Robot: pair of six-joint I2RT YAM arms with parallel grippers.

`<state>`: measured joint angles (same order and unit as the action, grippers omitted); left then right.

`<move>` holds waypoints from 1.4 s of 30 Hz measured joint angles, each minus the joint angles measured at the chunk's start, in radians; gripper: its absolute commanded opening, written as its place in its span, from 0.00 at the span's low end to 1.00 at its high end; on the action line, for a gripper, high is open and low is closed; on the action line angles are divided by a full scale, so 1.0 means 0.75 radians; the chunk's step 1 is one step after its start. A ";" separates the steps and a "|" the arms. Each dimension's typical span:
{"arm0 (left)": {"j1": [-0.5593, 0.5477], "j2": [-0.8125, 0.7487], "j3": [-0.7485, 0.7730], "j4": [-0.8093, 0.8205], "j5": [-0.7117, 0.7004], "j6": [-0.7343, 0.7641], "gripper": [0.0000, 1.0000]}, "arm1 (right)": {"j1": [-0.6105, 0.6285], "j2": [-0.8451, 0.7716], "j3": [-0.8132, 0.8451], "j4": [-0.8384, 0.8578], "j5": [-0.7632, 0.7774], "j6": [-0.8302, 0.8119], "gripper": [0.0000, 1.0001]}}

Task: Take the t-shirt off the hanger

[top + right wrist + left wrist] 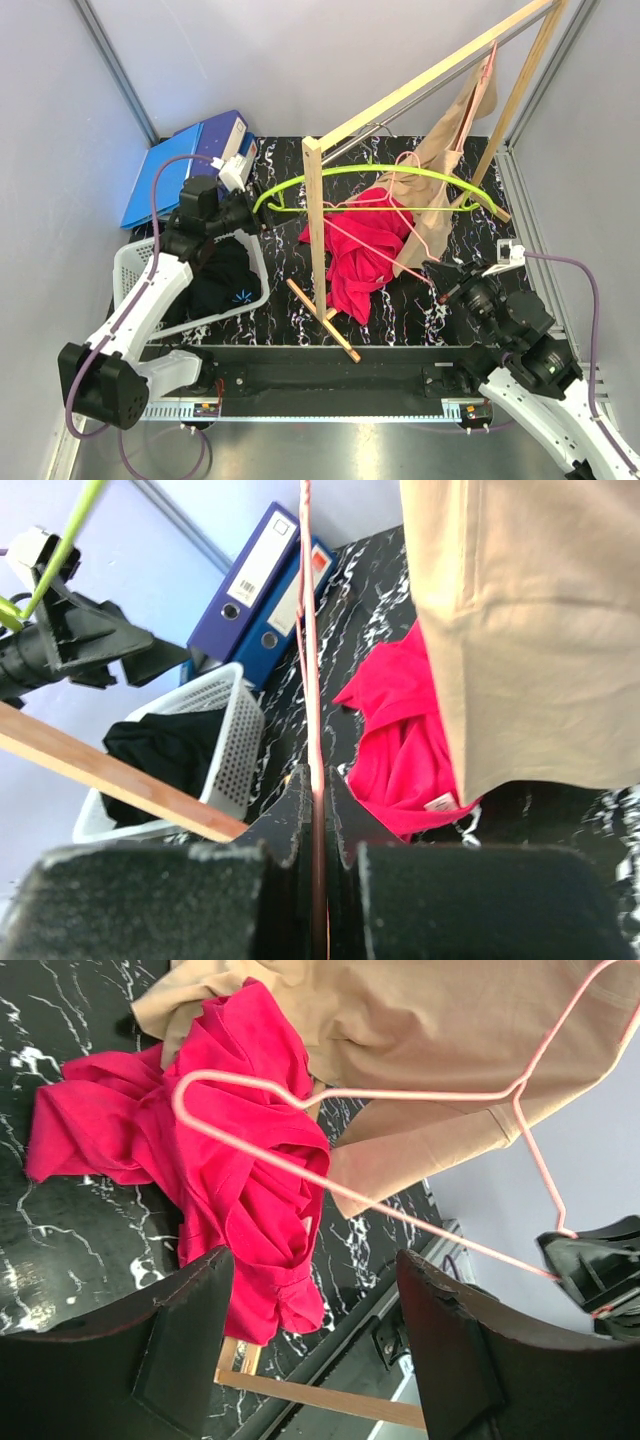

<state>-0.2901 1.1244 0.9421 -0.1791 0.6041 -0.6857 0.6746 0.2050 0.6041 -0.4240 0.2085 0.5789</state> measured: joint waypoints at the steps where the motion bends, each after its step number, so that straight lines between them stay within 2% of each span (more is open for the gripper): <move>1: 0.001 -0.008 -0.001 -0.008 -0.004 0.005 0.69 | 0.000 0.010 0.016 -0.007 0.010 -0.014 0.00; 9: 0.044 -0.046 -0.001 -0.098 -0.080 -0.002 0.66 | 0.000 0.015 0.166 -0.055 0.020 -0.170 0.00; 13: 0.074 -0.055 -0.001 -0.138 -0.095 -0.042 0.54 | 0.000 -0.009 0.226 -0.103 0.013 -0.191 0.00; 16: 0.091 -0.119 -0.004 -0.192 -0.141 -0.069 0.38 | 0.000 -0.009 0.247 -0.150 0.021 -0.189 0.00; 20: 0.117 -0.354 -0.033 -0.285 -0.292 -0.116 0.29 | 0.000 -0.006 0.251 -0.226 0.040 -0.181 0.00; 23: 0.131 -0.536 -0.040 -0.340 -0.373 -0.139 0.18 | 0.000 0.009 0.253 -0.256 0.057 -0.178 0.00; 26: 0.132 -0.662 -0.040 -0.295 -0.346 -0.160 0.17 | 0.000 0.038 0.261 -0.274 0.068 -0.173 0.00; 29: 0.132 -0.688 -0.040 -0.170 -0.246 -0.204 0.15 | 0.000 0.057 0.276 -0.281 0.086 -0.173 0.00; 35: 0.095 -0.532 -0.037 -0.038 -0.063 -0.263 0.20 | 0.000 0.059 0.315 -0.281 0.116 -0.167 0.00; 42: 0.012 -0.333 0.008 -0.017 -0.029 -0.263 0.23 | 0.000 0.050 0.323 -0.301 0.148 -0.163 0.00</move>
<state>-0.2813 0.8749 0.9478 -0.1921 0.5823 -0.8829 0.6746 0.2424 0.8463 -0.6495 0.3191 0.4568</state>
